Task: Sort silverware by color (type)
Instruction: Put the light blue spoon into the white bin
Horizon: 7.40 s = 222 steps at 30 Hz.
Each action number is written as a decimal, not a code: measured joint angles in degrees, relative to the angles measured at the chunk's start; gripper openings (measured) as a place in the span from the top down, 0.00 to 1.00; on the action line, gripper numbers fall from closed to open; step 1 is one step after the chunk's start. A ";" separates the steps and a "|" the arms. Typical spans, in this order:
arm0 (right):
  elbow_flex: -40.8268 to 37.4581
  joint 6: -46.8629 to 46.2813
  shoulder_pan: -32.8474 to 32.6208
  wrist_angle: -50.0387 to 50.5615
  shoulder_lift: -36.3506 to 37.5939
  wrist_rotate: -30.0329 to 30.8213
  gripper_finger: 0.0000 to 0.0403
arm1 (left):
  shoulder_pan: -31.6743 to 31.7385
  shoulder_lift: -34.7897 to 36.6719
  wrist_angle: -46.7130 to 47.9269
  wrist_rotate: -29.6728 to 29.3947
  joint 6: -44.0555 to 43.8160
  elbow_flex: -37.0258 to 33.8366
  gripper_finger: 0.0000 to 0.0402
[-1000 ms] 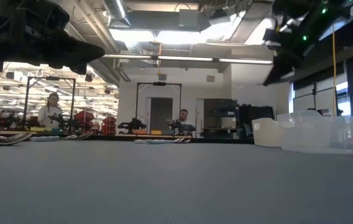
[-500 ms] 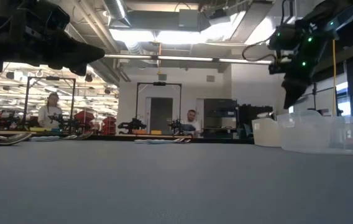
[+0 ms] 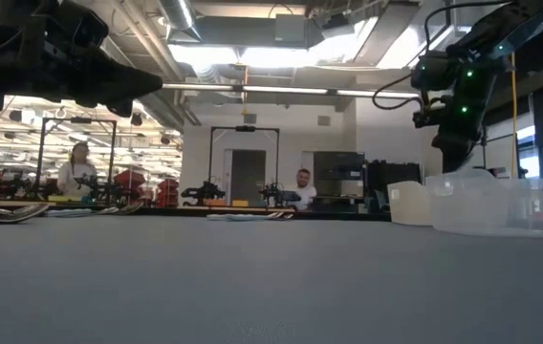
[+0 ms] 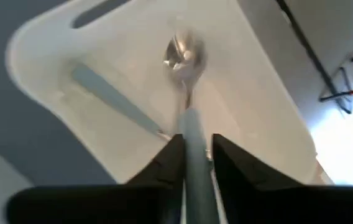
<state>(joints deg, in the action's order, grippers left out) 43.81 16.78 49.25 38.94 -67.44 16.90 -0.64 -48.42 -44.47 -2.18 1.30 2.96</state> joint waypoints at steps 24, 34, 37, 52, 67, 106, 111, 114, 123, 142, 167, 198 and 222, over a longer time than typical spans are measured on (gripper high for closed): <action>2.45 -11.96 -24.92 -39.31 -13.95 -12.50 0.51 | -1.66 0.00 1.55 -8.72 -3.08 0.00 0.97; 2.43 -5.33 -34.59 -55.24 -18.32 -8.26 0.51 | 6.39 -5.00 10.55 -16.83 2.12 10.71 0.78; 2.43 -2.22 -35.92 -60.51 -18.32 -8.00 0.51 | 10.46 -10.50 18.03 -18.11 0.78 16.78 0.69; -5.99 4.59 -40.24 -78.43 -15.12 -8.87 0.51 | 19.56 -39.45 49.51 -7.20 -5.73 46.42 0.64; -6.43 8.19 -50.80 -70.01 -0.81 3.05 0.51 | 29.40 -51.31 52.93 -9.57 2.23 55.39 0.64; -6.45 -3.62 -40.65 -63.62 -2.99 -10.46 0.51 | 30.15 -62.13 46.59 -2.91 5.43 55.45 0.89; -6.45 -7.42 -40.65 -63.25 -2.98 -11.53 0.51 | 27.24 -58.71 50.60 -2.47 5.41 55.11 0.87; -6.45 -7.55 -40.65 -63.04 -2.97 -11.92 0.51 | 25.10 -54.46 50.01 -2.40 5.81 53.66 0.88; -6.45 -7.41 -40.61 -60.41 -2.97 -11.63 0.51 | 20.40 -35.00 29.06 -1.48 5.47 33.75 0.87; 0.29 -9.15 -41.01 -85.41 -26.21 -27.57 0.34 | 11.83 -23.98 -8.97 10.58 6.84 15.47 0.87; 10.64 -1.77 -46.00 -91.43 -36.30 -19.96 0.81 | 9.92 -23.96 -8.94 9.00 8.31 15.52 0.86; 10.60 3.19 -44.63 -65.89 -26.79 3.37 0.97 | 14.78 -23.96 -3.75 4.73 0.70 15.58 0.59; 9.77 -13.32 -17.20 -6.16 -10.78 13.60 0.96 | 15.54 -23.96 -3.57 4.62 -0.72 15.56 0.59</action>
<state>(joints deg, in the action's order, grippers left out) 53.58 3.46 32.06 32.78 -78.22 30.50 14.90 -72.38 -48.04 2.44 0.58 18.52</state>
